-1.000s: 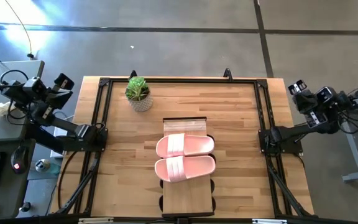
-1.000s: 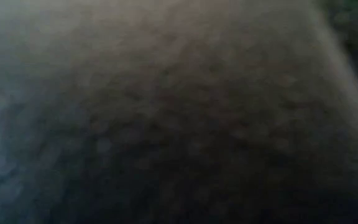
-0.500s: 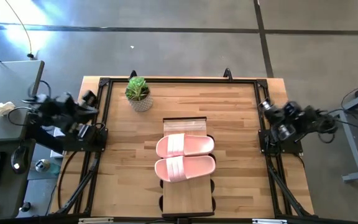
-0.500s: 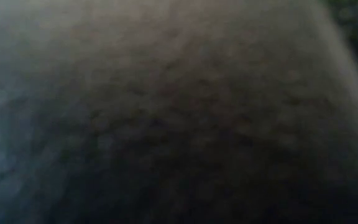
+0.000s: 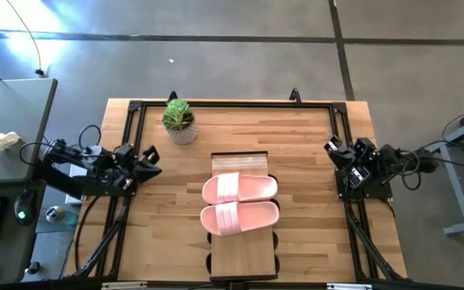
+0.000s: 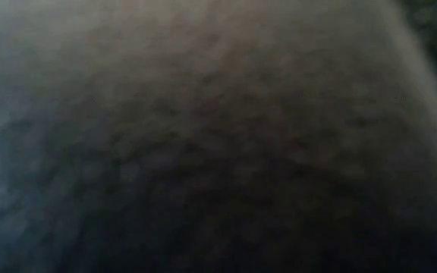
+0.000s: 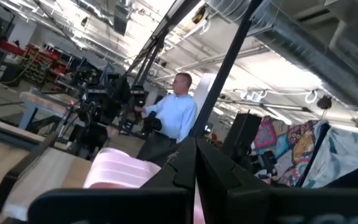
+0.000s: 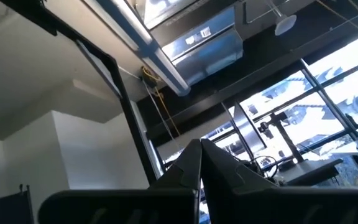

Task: Pick and place slides into the shelf
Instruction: Return to Home Position

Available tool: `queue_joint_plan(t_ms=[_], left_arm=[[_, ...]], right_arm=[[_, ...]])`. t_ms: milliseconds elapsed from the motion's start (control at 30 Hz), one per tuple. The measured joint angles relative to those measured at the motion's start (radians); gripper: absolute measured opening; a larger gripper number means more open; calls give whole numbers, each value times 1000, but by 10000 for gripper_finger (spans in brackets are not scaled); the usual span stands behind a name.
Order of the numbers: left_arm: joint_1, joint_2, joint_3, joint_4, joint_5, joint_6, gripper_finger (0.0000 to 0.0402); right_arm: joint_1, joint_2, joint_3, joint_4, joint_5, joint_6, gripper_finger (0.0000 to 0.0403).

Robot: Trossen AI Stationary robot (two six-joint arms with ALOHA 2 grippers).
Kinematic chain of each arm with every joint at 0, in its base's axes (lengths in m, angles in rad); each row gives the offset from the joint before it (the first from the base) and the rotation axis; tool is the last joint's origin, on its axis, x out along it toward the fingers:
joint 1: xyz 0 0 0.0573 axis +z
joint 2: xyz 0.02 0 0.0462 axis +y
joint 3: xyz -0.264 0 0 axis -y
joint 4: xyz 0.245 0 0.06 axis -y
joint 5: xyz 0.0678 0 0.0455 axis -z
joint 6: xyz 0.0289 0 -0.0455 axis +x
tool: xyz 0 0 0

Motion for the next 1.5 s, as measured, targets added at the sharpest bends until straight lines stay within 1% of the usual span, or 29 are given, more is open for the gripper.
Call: queue_joint_plan(t_ms=[100, 233, 400, 500, 633, 733, 867, 1100, 1167, 1500], left_arm=[[0, -1, -44, 52, 0, -16, 0], [0, -1, -60, 37, 1, -14, 0], [0, -1, -62, -64, 30, 1, 0], [0, -1, -62, -153, 28, 7, 0], [0, 1, -62, -272, -3, 8, 0], [0, 17, -62, -262, -4, 9, 0], [0, 18, -62, -265, -8, 15, 0], [0, 18, -62, -265, -4, 141, 1], [0, 18, -62, -266, -4, 149, 1], [0, 18, -61, -266, -3, 141, 1]], right_arm=[[0, 0, 0, -25, -15, 0, 0], [0, 0, 0, -110, -18, 8, 0], [0, 0, 0, -294, -13, 8, 0], [0, 0, 0, -394, 32, 26, 0], [0, 1, 0, -516, 80, 63, 0], [0, 1, 0, -596, 91, 48, 0], [0, 2, 0, -674, 94, -10, 0], [0, 9, 1, -686, 96, -141, 0], [0, 9, 1, -686, 96, -158, 0], [0, 10, 1, -686, 95, -116, 0]])
